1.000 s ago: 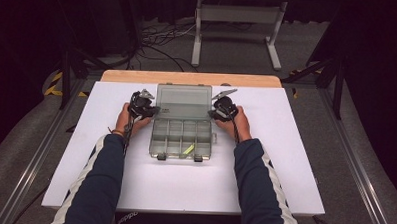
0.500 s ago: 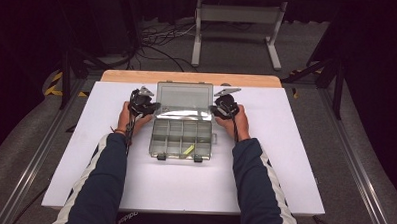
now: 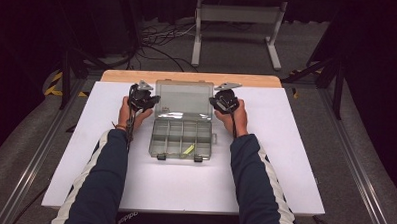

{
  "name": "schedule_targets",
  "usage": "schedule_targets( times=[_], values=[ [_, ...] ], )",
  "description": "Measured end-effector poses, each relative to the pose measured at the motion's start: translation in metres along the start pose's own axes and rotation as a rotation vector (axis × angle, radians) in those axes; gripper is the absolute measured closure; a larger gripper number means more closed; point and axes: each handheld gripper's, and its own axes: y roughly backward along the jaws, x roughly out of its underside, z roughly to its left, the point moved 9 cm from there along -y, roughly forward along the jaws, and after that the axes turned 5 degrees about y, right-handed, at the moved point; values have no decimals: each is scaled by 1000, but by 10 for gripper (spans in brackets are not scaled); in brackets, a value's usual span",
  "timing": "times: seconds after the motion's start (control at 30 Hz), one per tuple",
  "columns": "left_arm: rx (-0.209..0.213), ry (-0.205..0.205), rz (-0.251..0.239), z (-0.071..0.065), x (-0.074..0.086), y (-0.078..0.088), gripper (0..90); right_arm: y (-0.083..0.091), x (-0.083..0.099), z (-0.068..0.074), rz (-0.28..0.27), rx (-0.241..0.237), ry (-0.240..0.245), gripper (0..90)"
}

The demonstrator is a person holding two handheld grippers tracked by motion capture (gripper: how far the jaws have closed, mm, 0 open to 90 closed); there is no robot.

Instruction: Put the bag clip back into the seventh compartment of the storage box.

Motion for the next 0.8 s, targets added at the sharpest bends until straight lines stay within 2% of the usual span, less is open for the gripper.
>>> schedule_targets(
  times=[0.13, 0.17, 0.27, 0.33, 0.5, 0.73, 0.8],
  values=[
    [-9, 13, -24, 2, -8, 4, 897, 2, -7, -2, -23, 12, -1, 900],
    [-14, 17, -30, 2, -10, 5, 897, 4, -10, -3, -29, 28, 1, 900],
    [-28, 16, -43, 3, -16, 10, 898, 8, -18, -3, -57, 39, -14, 900],
    [-37, 23, -56, 3, -20, 12, 897, 10, -21, -3, -57, 47, -5, 900],
    [-48, 8, -64, 1, -25, 19, 898, 20, -31, -3, -84, 70, 12, 900],
    [-58, -22, -63, -1, -31, 29, 898, 30, -38, -1, -94, 80, 17, 900],
    [-51, -15, -69, -3, -32, 32, 898, 33, -40, -1, -98, 81, 18, 900]
  ],
)
